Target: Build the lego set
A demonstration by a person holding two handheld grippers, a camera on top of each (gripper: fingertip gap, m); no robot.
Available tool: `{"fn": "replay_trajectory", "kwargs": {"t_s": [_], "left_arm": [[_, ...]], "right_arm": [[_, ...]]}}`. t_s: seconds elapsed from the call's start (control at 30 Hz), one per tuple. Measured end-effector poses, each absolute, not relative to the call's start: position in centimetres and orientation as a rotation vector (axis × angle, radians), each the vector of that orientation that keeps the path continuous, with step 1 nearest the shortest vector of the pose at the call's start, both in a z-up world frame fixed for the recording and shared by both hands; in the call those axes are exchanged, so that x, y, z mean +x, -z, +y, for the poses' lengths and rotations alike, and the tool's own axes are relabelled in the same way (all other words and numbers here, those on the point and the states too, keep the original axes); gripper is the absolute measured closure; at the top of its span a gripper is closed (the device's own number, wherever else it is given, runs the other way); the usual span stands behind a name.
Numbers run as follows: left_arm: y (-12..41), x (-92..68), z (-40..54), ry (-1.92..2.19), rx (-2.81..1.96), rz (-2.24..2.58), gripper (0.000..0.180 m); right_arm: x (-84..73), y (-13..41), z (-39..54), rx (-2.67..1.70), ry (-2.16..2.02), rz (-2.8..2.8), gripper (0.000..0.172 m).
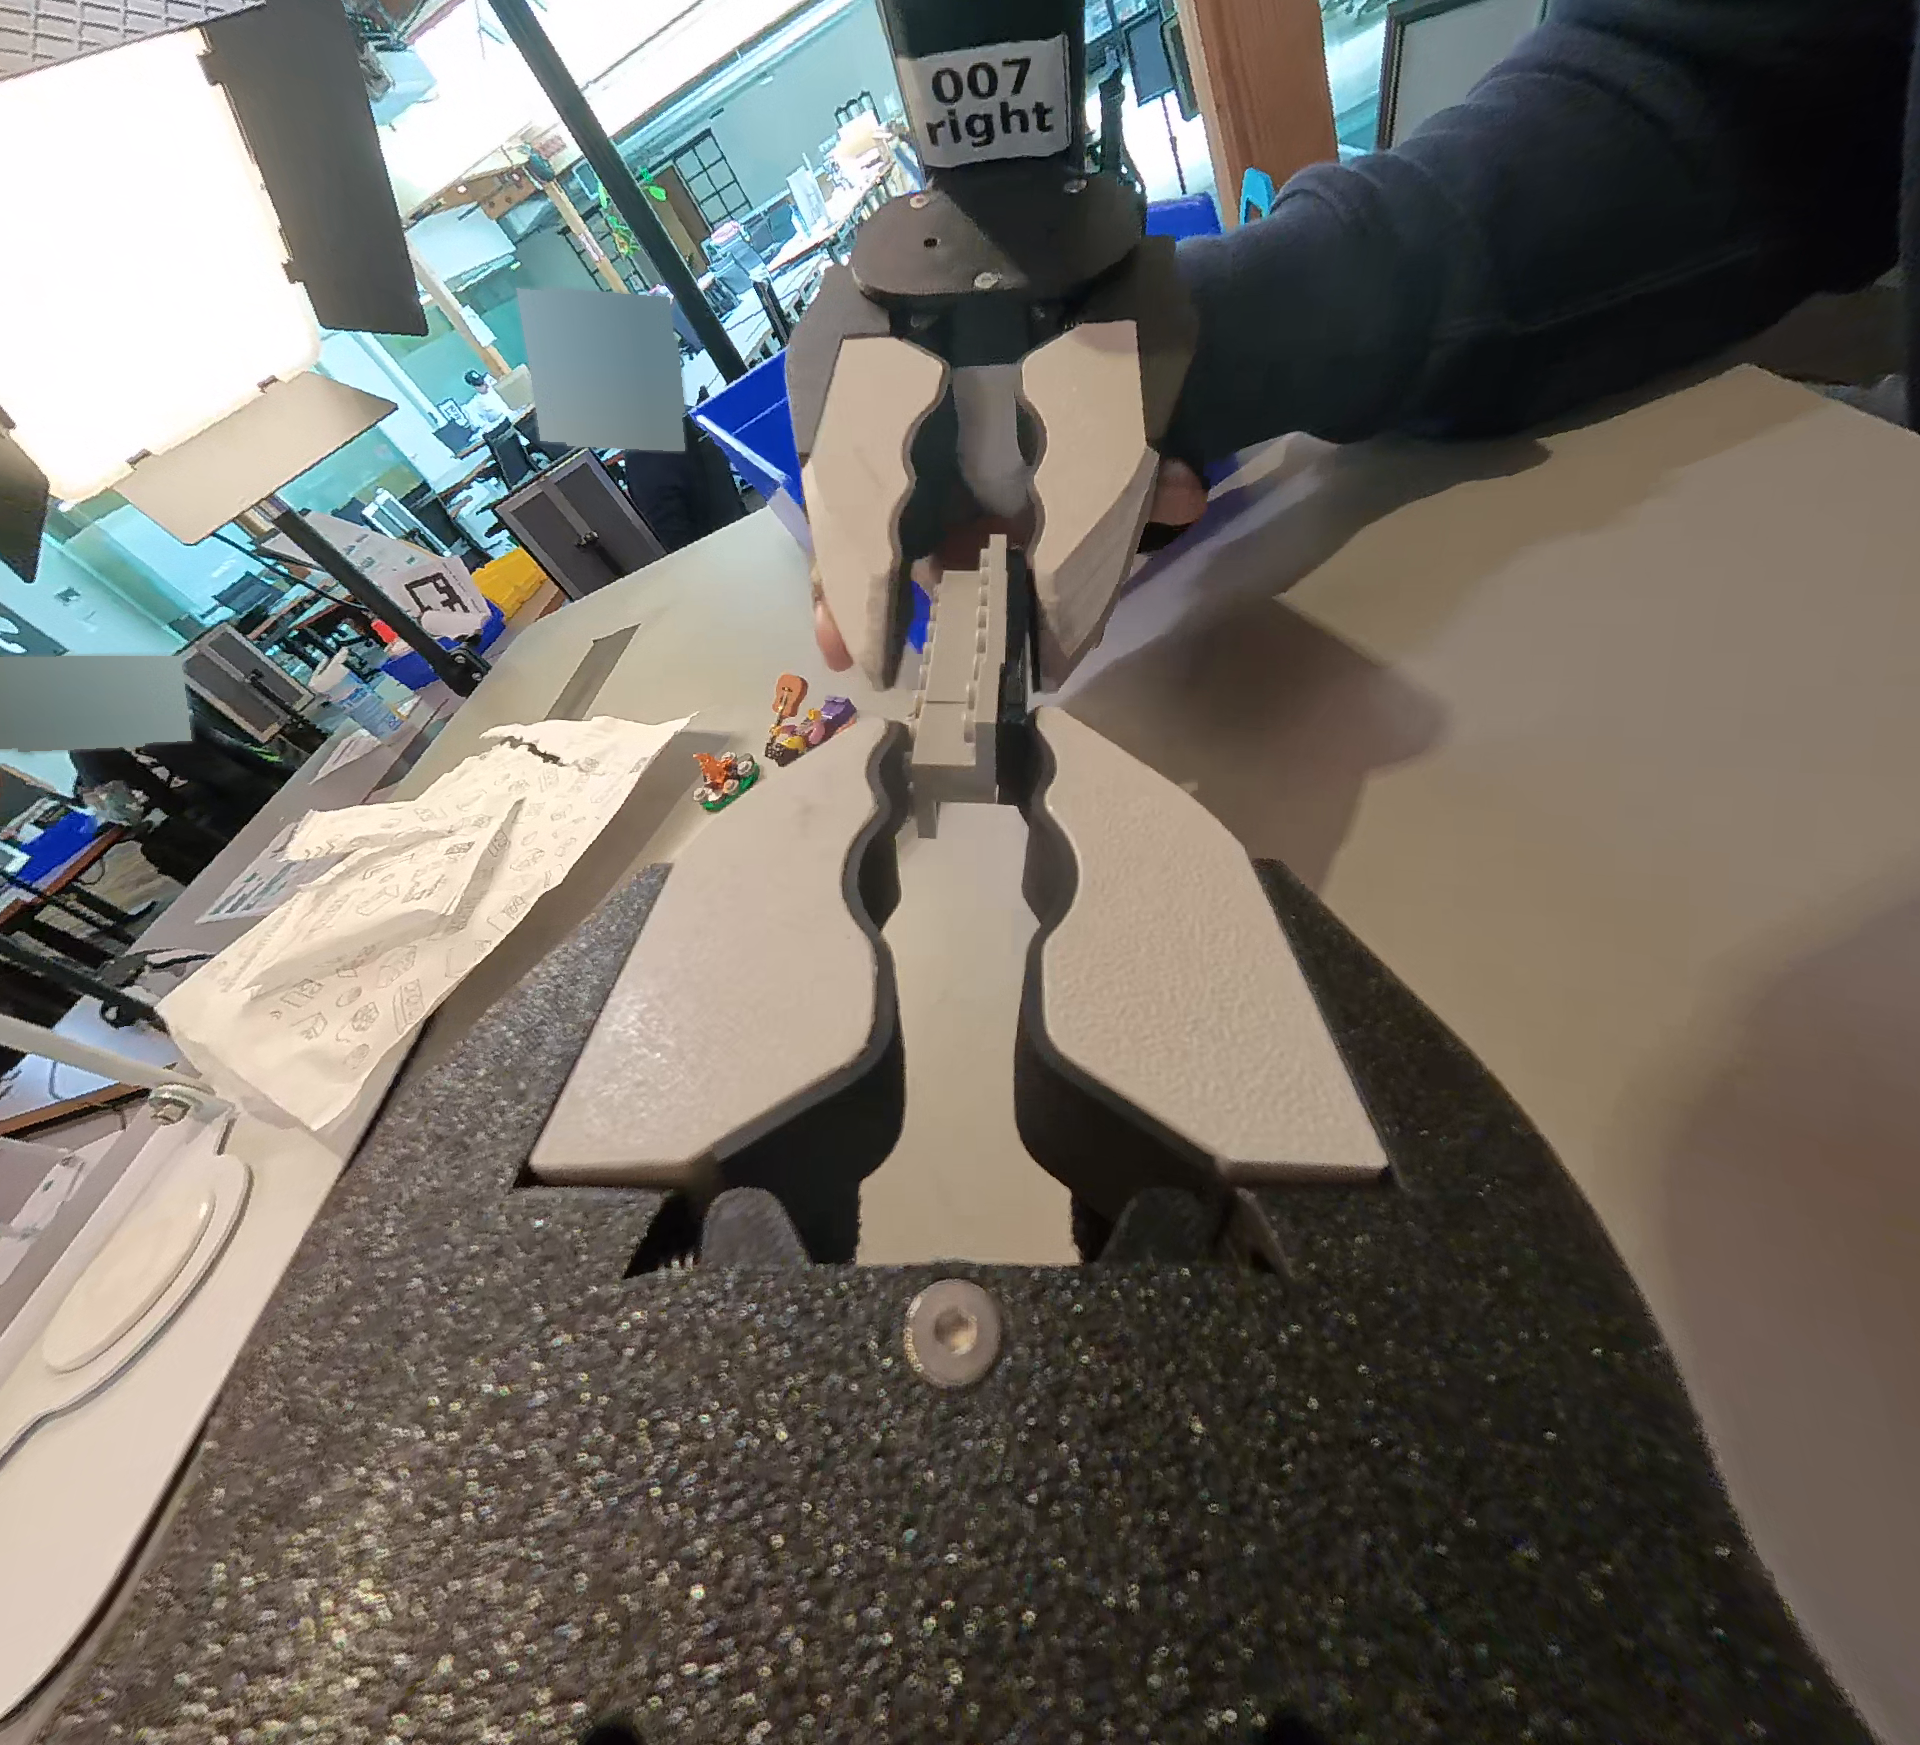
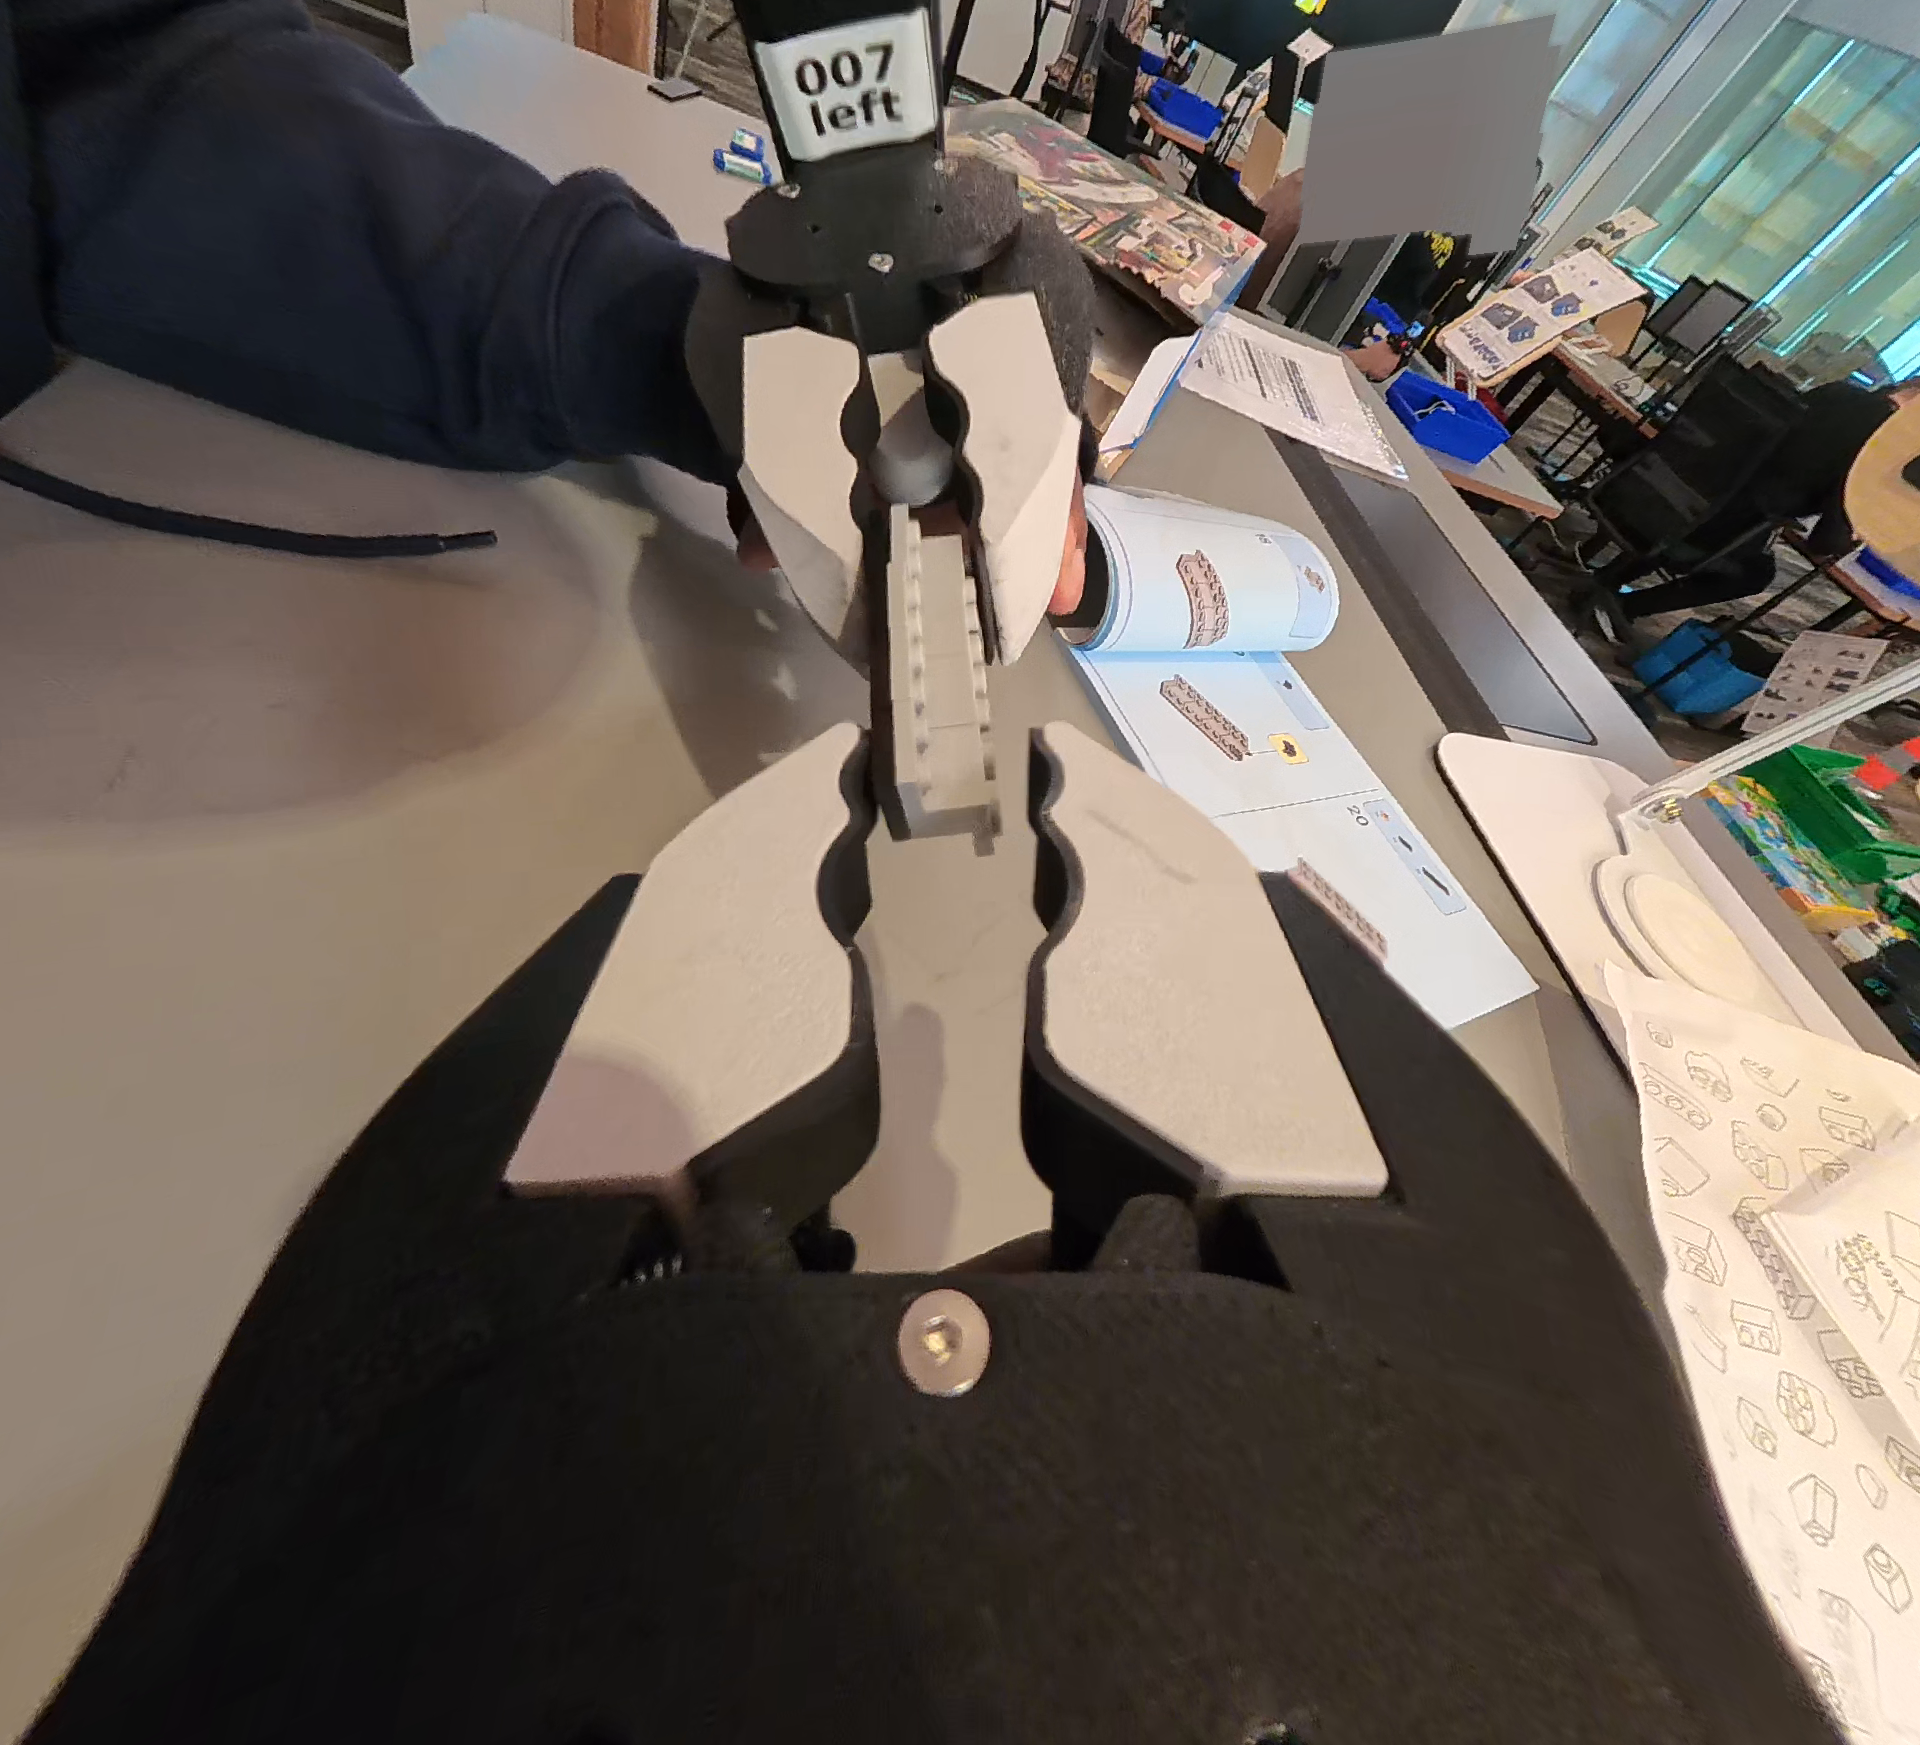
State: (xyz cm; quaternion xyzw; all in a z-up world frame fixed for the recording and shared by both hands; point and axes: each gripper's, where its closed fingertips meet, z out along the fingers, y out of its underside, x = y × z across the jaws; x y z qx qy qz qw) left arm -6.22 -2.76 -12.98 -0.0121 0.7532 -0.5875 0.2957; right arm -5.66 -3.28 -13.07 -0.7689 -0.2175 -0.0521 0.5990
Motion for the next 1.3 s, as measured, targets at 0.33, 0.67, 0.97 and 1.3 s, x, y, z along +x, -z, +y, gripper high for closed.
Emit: {"fn": "replay_trajectory", "kwargs": {"t_s": [0.33,0.67,0.97,1.3], "left_arm": [[13.1,-6.1,-2.8,1.573,-0.052,2.021,0.16],[12.9,-5.6,-2.4,1.577,-0.103,1.992,0.155],[10.5,-6.2,-1.7,1.672,-0.088,1.887,0.161],[11.5,-6.3,-2.3,1.607,-0.046,1.941,0.17]], "right_arm": [[-6.0,12.9,-3.1,-1.761,0.101,-0.502,0.151],[-5.4,12.3,-3.2,-1.73,0.105,-0.46,0.153],[-5.0,12.8,-3.1,-1.766,0.11,-0.445,0.153],[-5.1,12.7,-3.1,-1.766,0.109,-0.446,0.153]]}}
